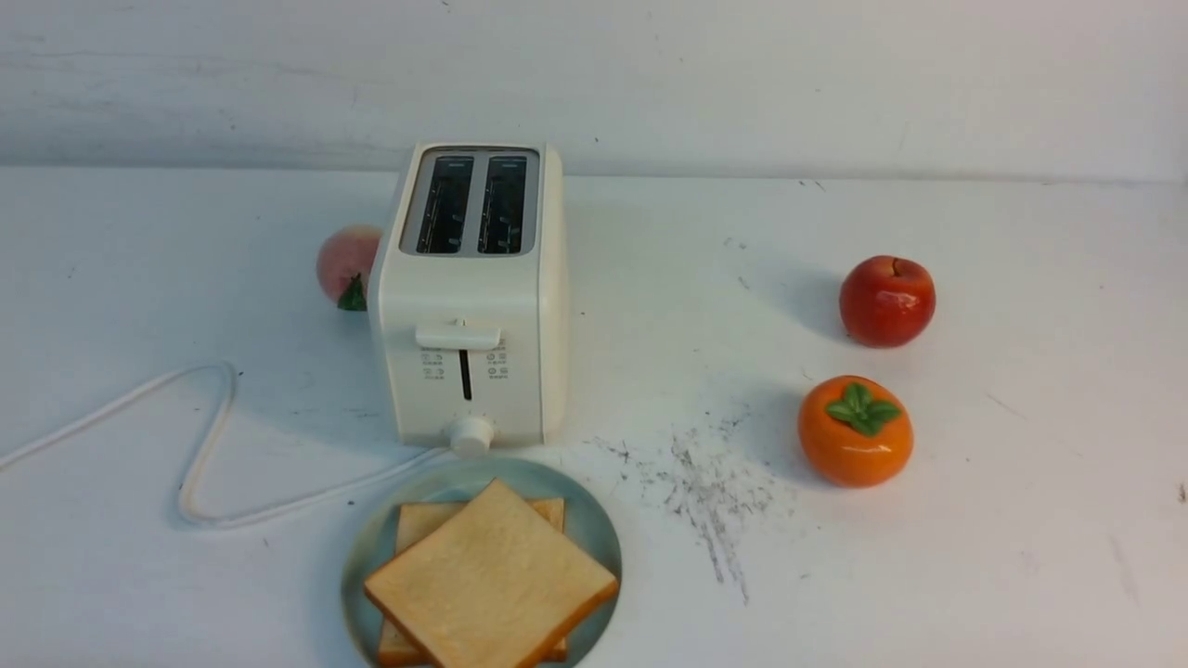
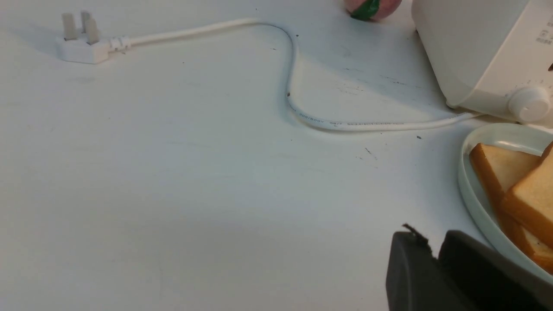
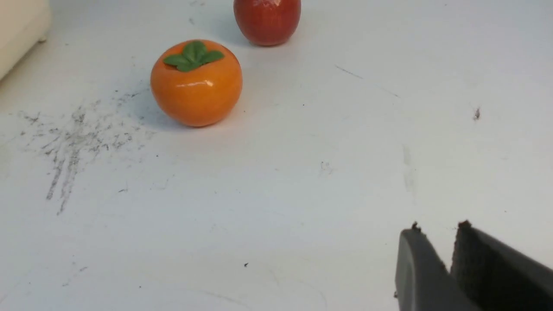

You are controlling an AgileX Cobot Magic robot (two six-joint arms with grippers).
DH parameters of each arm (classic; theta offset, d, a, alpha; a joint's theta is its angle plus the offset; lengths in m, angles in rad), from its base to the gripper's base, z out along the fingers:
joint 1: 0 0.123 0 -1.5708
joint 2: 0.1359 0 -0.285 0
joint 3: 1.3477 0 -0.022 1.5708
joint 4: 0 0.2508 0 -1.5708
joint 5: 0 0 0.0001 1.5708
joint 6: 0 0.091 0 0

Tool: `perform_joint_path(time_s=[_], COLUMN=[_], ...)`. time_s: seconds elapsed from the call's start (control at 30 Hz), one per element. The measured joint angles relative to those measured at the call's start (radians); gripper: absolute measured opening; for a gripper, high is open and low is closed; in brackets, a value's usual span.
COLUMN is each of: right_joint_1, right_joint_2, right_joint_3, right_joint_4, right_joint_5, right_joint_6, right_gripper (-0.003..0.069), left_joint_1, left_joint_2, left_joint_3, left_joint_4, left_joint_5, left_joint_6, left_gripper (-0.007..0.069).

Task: Take toasted bread from bread machine on white table place on plate.

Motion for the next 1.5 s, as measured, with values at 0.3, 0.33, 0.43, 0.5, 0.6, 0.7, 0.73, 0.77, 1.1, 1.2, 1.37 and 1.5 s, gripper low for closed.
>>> perform_joint_path(time_s=[0.3, 0.33, 0.43, 0.5, 0.6, 0.7, 0.73, 0.77, 1.1, 1.2, 1.37, 1.5], right_joint_1=[0.0, 0.0, 0.0, 0.0, 0.0, 0.0, 0.0, 0.0, 0.0, 0.0, 0.0, 0.0], right_joint_2=[0.0, 0.0, 0.0, 0.0, 0.0, 0.0, 0.0, 0.0, 0.0, 0.0, 0.0, 0.0], right_joint_3=[0.0, 0.0, 0.0, 0.0, 0.0, 0.0, 0.0, 0.0, 0.0, 0.0, 0.0, 0.0], right_joint_4=[0.0, 0.0, 0.0, 0.0, 0.0, 0.0, 0.0, 0.0, 0.0, 0.0, 0.0, 0.0], right_joint_5=[0.001, 0.001, 0.001, 0.001, 0.001, 0.001, 0.001, 0.001, 0.001, 0.001, 0.001, 0.001], right_joint_6=[0.0, 0.0, 0.0, 0.0, 0.0, 0.0, 0.0, 0.0, 0.0, 0.0, -0.001, -0.002], right_gripper=[0.0143, 0.0145, 0.0148, 0.0151, 0.0156, 0.0158, 0.0158, 0.016, 0.0166, 0.0171, 0.0179, 0.0187], left_joint_1=[0.0, 0.0, 0.0, 0.0, 0.0, 0.0, 0.0, 0.0, 0.0, 0.0, 0.0, 0.0], left_joint_2=[0.0, 0.0, 0.0, 0.0, 0.0, 0.0, 0.0, 0.0, 0.0, 0.0, 0.0, 0.0], left_joint_3=[0.0, 0.0, 0.0, 0.0, 0.0, 0.0, 0.0, 0.0, 0.0, 0.0, 0.0, 0.0], left_joint_4=[0.001, 0.001, 0.001, 0.001, 0.001, 0.001, 0.001, 0.001, 0.001, 0.001, 0.001, 0.001], left_joint_5=[0.0, 0.0, 0.0, 0.0, 0.0, 0.0, 0.0, 0.0, 0.0, 0.0, 0.0, 0.0], left_joint_6=[0.0, 0.0, 0.0, 0.0, 0.0, 0.0, 0.0, 0.0, 0.0, 0.0, 0.0, 0.0], left_gripper=[0.0091, 0.0092, 0.0094, 0.0097, 0.0102, 0.0104, 0.0107, 0.0108, 0.0109, 0.0109, 0.0109, 0.0109])
